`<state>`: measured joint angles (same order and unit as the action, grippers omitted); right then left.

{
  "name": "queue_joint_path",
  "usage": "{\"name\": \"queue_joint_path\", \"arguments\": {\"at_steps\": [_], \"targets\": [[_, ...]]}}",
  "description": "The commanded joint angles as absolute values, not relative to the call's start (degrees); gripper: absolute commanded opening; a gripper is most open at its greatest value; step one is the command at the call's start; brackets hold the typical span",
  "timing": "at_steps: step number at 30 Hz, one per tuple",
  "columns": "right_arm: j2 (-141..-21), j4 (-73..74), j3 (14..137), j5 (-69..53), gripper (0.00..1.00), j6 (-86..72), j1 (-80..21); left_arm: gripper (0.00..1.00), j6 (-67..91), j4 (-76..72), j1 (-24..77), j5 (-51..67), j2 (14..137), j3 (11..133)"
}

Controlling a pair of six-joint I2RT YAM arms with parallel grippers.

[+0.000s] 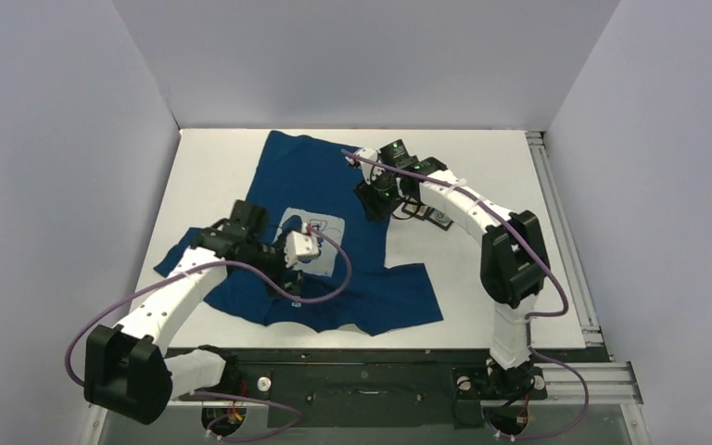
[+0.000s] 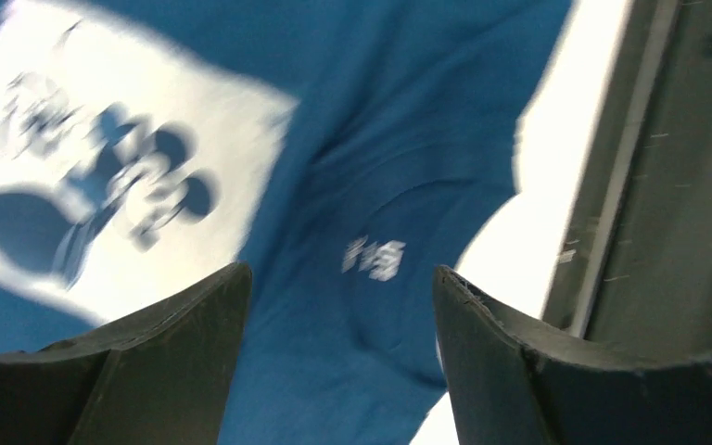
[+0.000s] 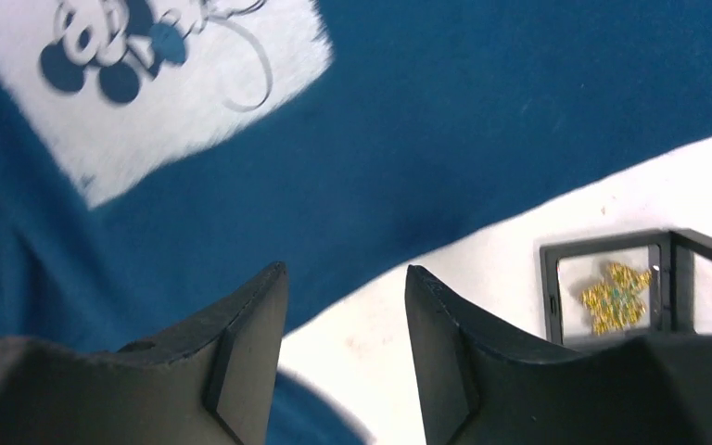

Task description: Remove the brooch from the garment

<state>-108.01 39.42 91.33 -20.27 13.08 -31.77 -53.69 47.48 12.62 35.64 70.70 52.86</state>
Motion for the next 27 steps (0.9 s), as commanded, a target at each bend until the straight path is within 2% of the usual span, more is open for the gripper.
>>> {"name": "queue_joint_path", "arguments": {"at_steps": [1, 5, 10, 20, 27], "targets": [[-114.0, 34.54, 96.93, -20.46, 0.45, 5.4, -29.73, 0.65, -41.61, 38.69, 25.77, 35.74, 67.57, 49.4], [-117.83, 32.03, 99.13, -20.53, 0.44, 4.68, -29.36, 0.58, -35.53, 31.79, 34.11, 31.34, 72.3, 49.21], [-124.15, 32.66, 103.52, -19.13, 0.42, 5.07, -29.43, 0.56, -33.64, 25.67, 45.75, 21.2, 78.77, 48.34], [-131.46, 35.16, 108.5, -14.54, 0.4, 5.81, -28.82, 0.54, -34.17, 25.33, 52.32, 15.73, 89.06, 48.31], [-137.42, 40.61, 115.07, -13.44, 0.4, 5.38, -27.83, 0.53, -35.92, 30.42, 55.07, 18.2, 92.31, 48.72]]}}
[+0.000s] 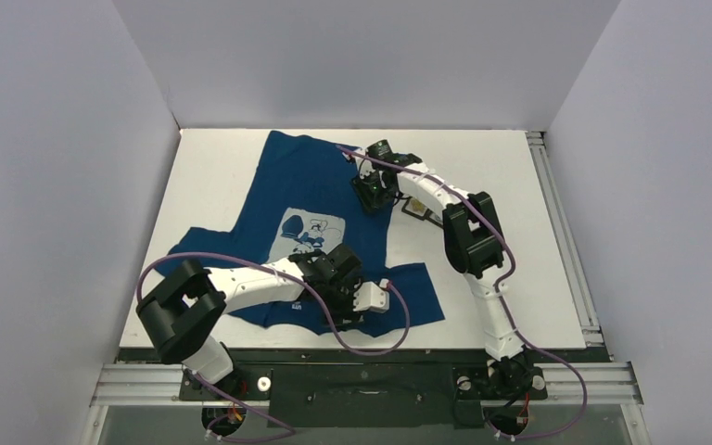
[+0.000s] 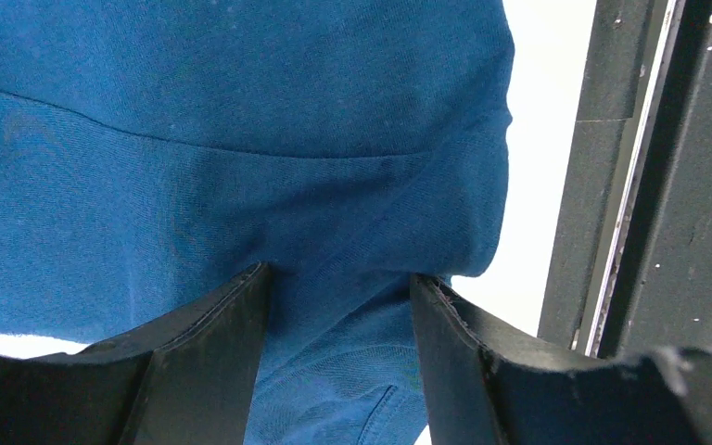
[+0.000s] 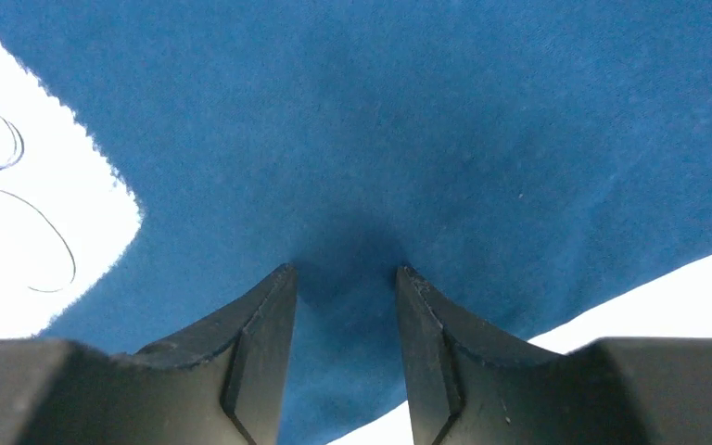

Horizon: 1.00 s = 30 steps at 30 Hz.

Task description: Remove the brooch from the garment

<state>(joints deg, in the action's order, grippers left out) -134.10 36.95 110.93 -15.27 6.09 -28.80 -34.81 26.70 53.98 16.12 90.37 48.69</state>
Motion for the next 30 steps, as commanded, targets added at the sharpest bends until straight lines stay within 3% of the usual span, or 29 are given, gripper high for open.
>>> {"name": "queue_joint_path", "arguments": {"at_steps": [1, 11, 16, 21, 30], "targets": [[-137.93, 41.18, 115.76, -13.55, 0.4, 5.28, -27.71, 0.53, -36.2, 31.38, 55.13, 19.16, 92.18, 48.97], [-140.77, 42.67, 119.16, -13.27, 0.4, 4.93, -25.85, 0.6, -36.66, 40.24, 55.99, 27.14, 87.63, 52.26], [-137.42, 41.0, 116.76, -16.18, 0.47, 6.98, -25.82, 0.81, -34.27, 38.95, 54.09, 25.26, 83.11, 53.36], [-129.6, 37.1, 112.36, -18.12, 0.59, 8.24, -26.1, 1.0, -31.64, 38.89, 42.98, 32.61, 79.22, 56.52], [-115.94, 33.69, 110.16, -25.44, 0.74, 5.2, -25.04, 0.96, -27.52, 39.24, 18.0, 42.26, 76.74, 62.16]]}}
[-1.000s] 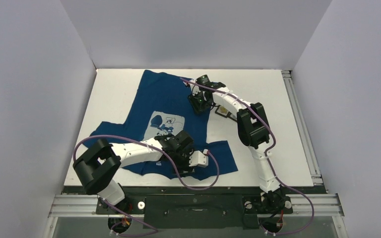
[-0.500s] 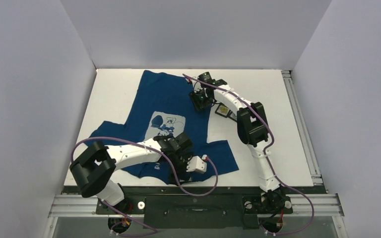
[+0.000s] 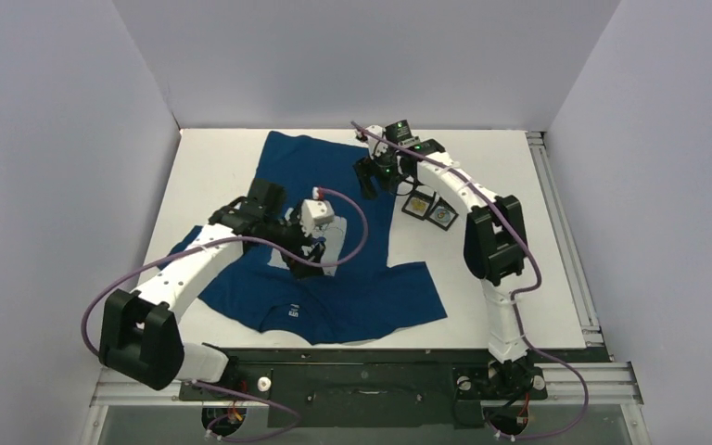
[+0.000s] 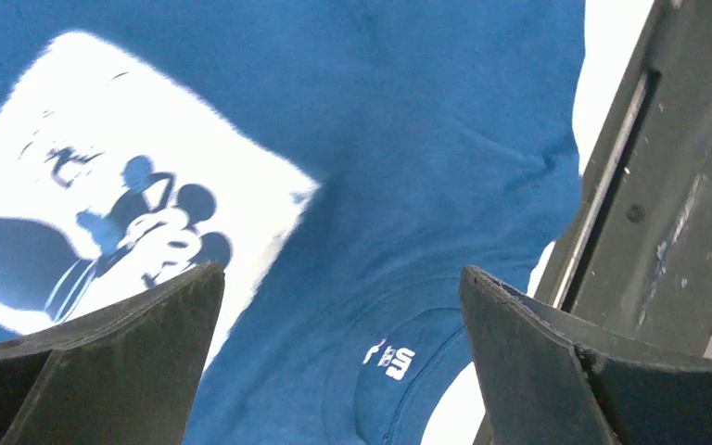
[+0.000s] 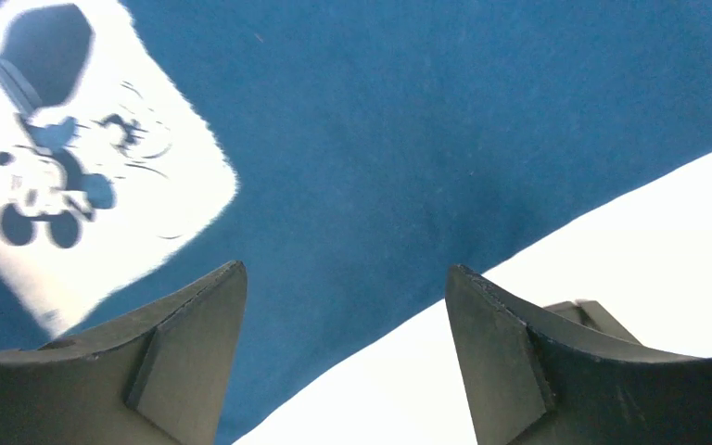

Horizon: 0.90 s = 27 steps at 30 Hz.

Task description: Remove the brooch from the garment

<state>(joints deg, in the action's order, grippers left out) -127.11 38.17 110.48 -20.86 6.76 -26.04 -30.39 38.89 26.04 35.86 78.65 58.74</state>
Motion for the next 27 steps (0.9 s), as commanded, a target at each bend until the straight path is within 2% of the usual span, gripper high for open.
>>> {"name": "queue_joint_path", "arguments": {"at_steps": [1, 7, 10, 15, 19, 27], "targets": [[-114.71, 33.37, 109.7, -26.35, 0.75, 4.67, -24.82, 0.96, -26.94, 39.09, 15.85, 42.97, 76.78, 62.5], [-101.33, 29.75, 99.99, -29.09, 0.76, 2.07, -19.81, 0.96, -20.22, 38.72, -3.31, 46.69, 80.11, 69.12], [-92.14, 28.21, 91.15, -29.33, 0.76, 2.11, -16.03, 0.96, -18.85, 41.13, -8.74, 46.31, 82.66, 73.59], [-82.35, 30.01, 79.98, -31.54, 0.76, 4.51, -4.07, 0.96, -16.25, 41.64, -16.84, 42.43, 88.16, 79.64], [-76.87, 32.39, 70.51, -31.78, 0.76, 10.38, 5.28, 0.96, -13.39, 37.64, -20.69, 37.96, 89.75, 79.32], [-78.63, 32.0, 61.9, -32.14, 0.76, 15.43, 15.2, 0.96, -11.68, 30.77, -20.97, 31.68, 89.43, 70.46]]}}
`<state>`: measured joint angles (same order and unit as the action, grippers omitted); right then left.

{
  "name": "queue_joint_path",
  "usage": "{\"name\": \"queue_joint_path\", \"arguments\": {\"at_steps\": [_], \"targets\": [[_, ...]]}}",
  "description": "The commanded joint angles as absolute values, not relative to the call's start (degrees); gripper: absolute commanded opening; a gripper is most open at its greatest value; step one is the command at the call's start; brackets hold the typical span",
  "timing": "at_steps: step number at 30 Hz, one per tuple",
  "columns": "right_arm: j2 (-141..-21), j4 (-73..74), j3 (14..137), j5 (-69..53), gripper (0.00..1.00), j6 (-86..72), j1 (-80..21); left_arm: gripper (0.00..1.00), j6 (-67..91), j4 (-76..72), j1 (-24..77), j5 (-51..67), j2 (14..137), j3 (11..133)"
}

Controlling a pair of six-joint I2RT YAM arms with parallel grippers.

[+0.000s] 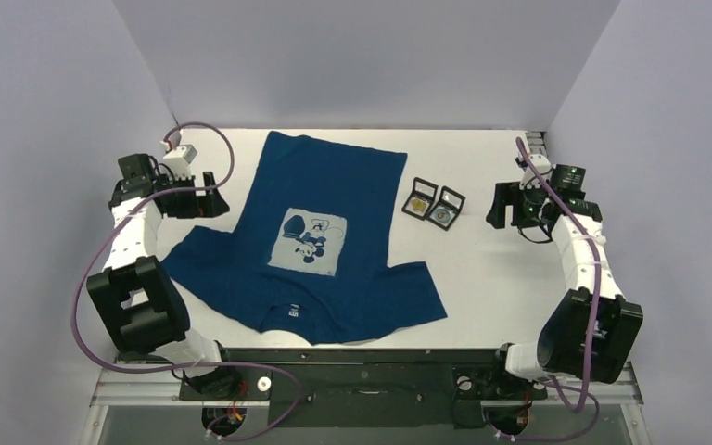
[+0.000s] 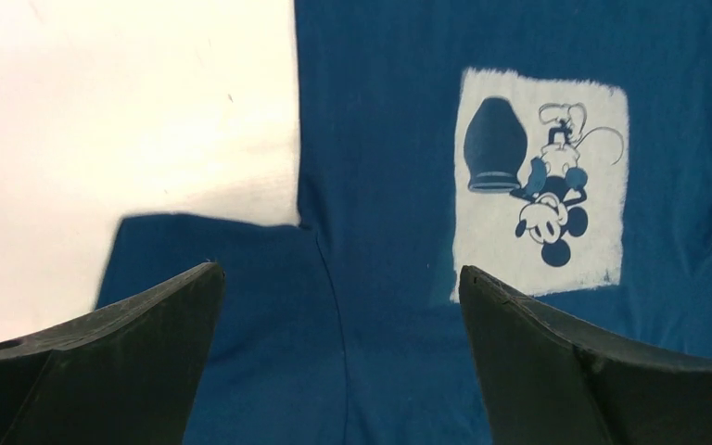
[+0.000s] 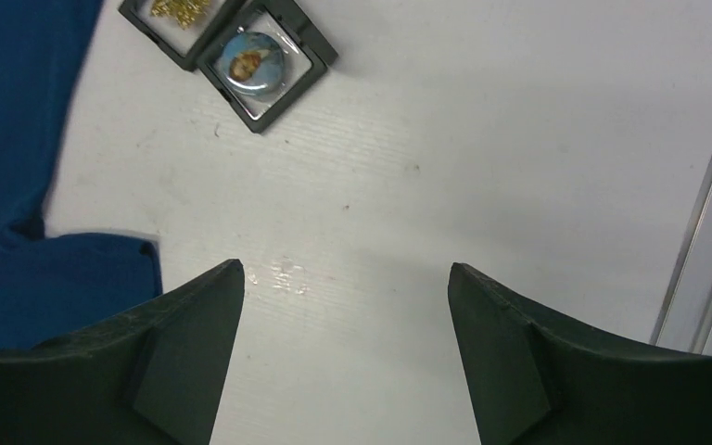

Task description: Remove the brooch from the garment

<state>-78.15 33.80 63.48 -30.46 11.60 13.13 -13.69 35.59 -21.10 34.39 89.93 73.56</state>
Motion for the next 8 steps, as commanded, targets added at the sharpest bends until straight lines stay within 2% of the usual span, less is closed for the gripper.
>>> {"name": "queue_joint_path", "arguments": {"at_steps": [1, 8], "targets": [[-78.95, 31.64, 61.76, -31.77, 0.76, 15.58, 15.45, 0.96, -11.42, 30.5, -21.06, 31.34, 89.57, 69.73], [-80.15, 28.91, 60.9, -30.1, 0.76, 14.49, 15.64, 0.96, -8.95, 28.04, -20.92, 28.83, 88.9, 68.04]]}}
